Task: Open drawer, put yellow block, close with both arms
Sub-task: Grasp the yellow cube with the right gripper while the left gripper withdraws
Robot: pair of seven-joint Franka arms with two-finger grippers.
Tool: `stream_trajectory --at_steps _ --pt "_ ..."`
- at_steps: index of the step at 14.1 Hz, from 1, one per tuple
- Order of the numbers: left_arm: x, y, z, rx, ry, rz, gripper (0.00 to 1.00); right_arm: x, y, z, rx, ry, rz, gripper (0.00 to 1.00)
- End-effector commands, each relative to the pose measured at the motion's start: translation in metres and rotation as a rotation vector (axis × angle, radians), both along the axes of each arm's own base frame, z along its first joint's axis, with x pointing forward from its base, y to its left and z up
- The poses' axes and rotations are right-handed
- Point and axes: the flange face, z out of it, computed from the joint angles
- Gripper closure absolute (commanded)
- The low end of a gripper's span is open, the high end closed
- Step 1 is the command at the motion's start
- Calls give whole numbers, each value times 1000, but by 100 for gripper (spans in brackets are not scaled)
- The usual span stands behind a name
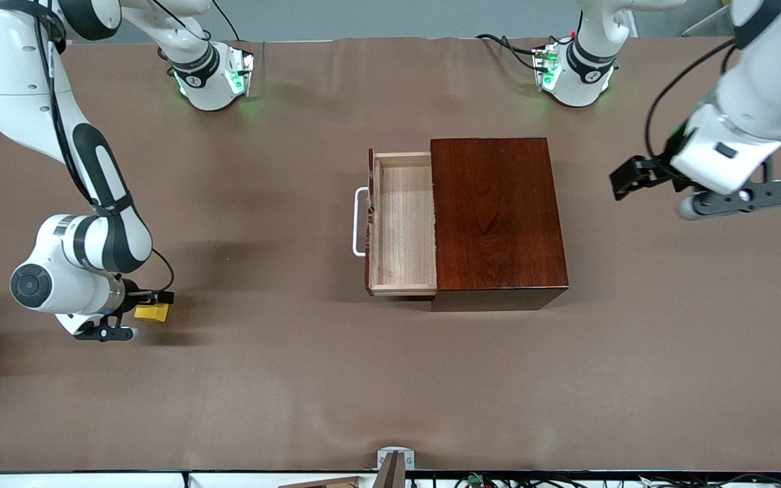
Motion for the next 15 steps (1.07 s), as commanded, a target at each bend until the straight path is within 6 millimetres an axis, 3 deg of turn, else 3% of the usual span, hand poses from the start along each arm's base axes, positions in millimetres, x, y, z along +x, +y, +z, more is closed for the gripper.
stream_trajectory --at_steps 1,5,7,11,15 --pt "-1 51 -11 -47 -9 -24 0 1 -5 -2 2 -25 -14 1" --pt "2 55 -15 -36 -20 -39 0 10 -9 -3 -12 -94 -5 58" --pt "3 55 -17 -36 -17 -39 0 11 -14 -2 -11 -102 -17 98" --pt "5 53 -20 -36 -16 -37 0 17 -13 12 -11 -118 12 100" --pt "5 50 -21 -35 -16 -40 0 47 5 61 -5 -196 216 100"
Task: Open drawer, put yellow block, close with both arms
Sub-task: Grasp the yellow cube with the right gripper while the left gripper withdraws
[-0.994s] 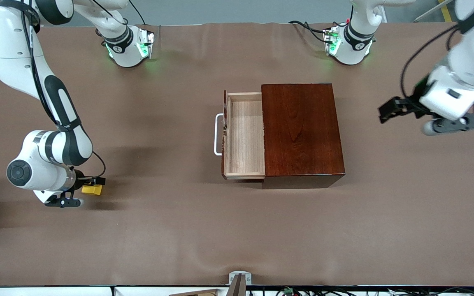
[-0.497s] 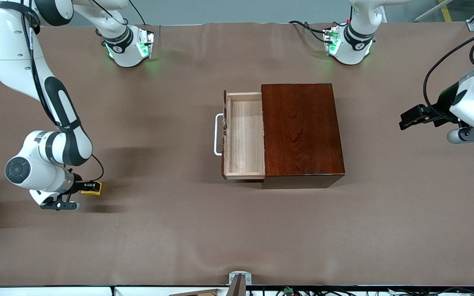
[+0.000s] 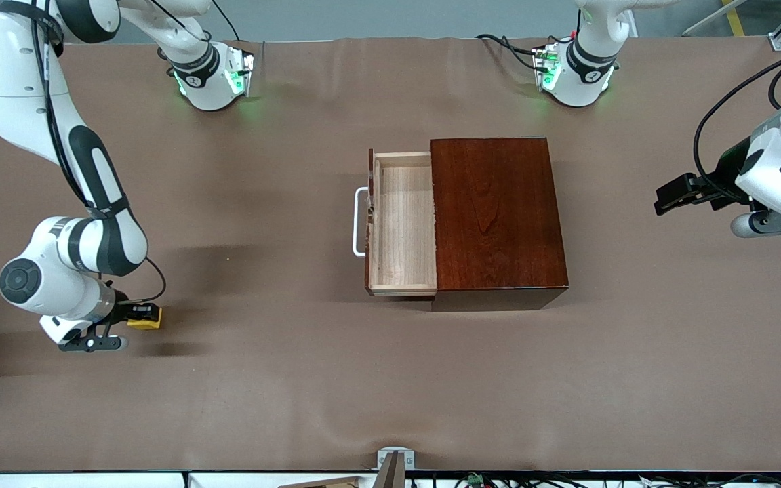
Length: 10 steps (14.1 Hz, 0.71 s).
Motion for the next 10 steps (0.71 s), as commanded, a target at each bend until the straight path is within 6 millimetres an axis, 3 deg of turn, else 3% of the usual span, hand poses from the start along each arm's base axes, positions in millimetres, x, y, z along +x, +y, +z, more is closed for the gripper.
stream_trajectory --at_steps 1,3,6,10 --pt "-5 -5 3 -4 -13 -5 0 24 22 43 -9 -58 145 100" --pt "-4 -5 2 -4 -13 -5 0 33 47 63 -20 -95 266 100" --pt "-4 -5 3 -4 -14 -5 0 34 56 101 -35 -142 482 100" --pt "-5 -6 5 -4 -19 -5 0 20 84 124 8 -63 654 100"
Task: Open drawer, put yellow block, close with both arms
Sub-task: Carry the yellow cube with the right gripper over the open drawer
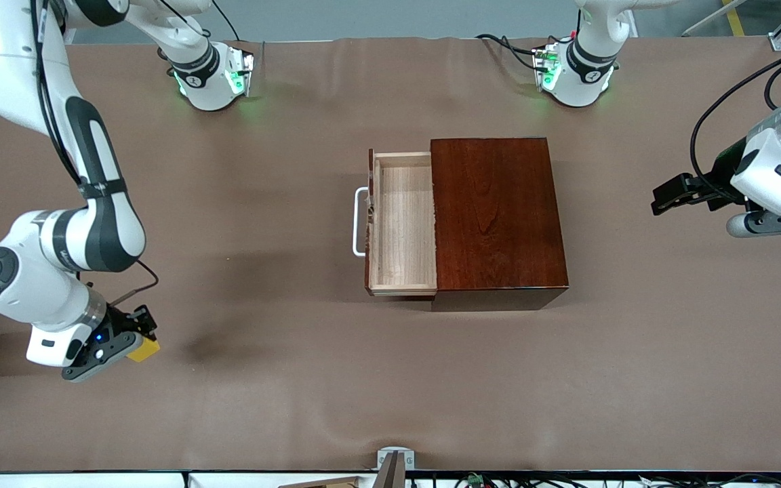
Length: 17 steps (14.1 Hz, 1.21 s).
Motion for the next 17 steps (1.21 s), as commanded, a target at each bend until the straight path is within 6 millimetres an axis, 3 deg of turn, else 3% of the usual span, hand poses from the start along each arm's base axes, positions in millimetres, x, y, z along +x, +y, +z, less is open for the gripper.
stream_trajectory --at_steps 1,5,9,14,17 --pt "-5 -2 6 -4 -15 1 0 -12 32 26 27 33 117 100" --pt "-5 -4 5 -4 -14 0 0 -33 112 59 70 56 351 100" --pt "-5 -4 6 -4 -15 0 0 -56 200 77 118 18 671 100" --pt "-5 -4 4 -4 -12 -2 0 -115 327 90 134 19 973 100" --pt "-6 -14 4 -4 -10 -10 0 -149 384 102 54 40 1104 100"
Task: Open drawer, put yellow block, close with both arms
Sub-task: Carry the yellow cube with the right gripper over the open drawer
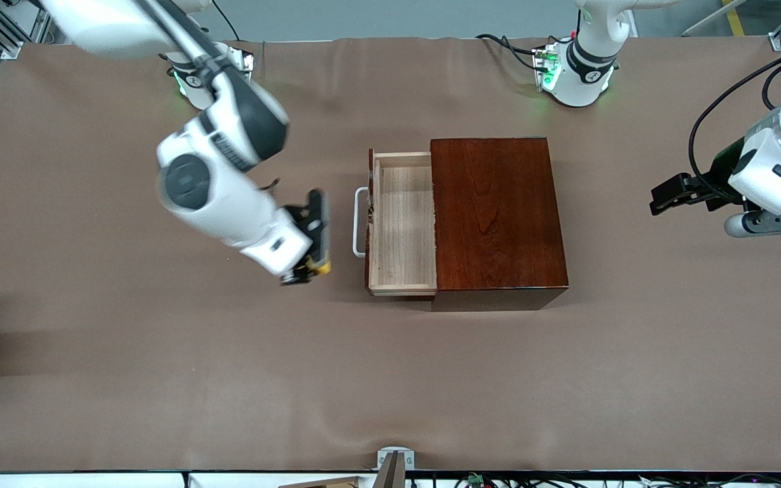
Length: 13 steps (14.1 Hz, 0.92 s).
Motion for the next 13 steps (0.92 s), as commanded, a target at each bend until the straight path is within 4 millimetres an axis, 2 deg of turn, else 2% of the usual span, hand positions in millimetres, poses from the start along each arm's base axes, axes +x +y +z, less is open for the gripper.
stream_trajectory --at_steps 1,3,7,11,13 --pt "-6 -12 4 -4 -9 -5 0 -27 40 21 -76 -47 108 100" --pt "-6 -12 4 -4 -9 -3 0 -36 57 18 -103 -61 73 100" --pt "-5 -11 2 -4 -6 -2 0 -38 83 9 -103 -72 77 100" --pt "-6 -13 3 -4 -8 -5 0 -50 114 -18 -136 -78 122 100" --pt "-6 -11 5 -4 -12 -3 0 -64 134 -32 -173 -90 115 100"
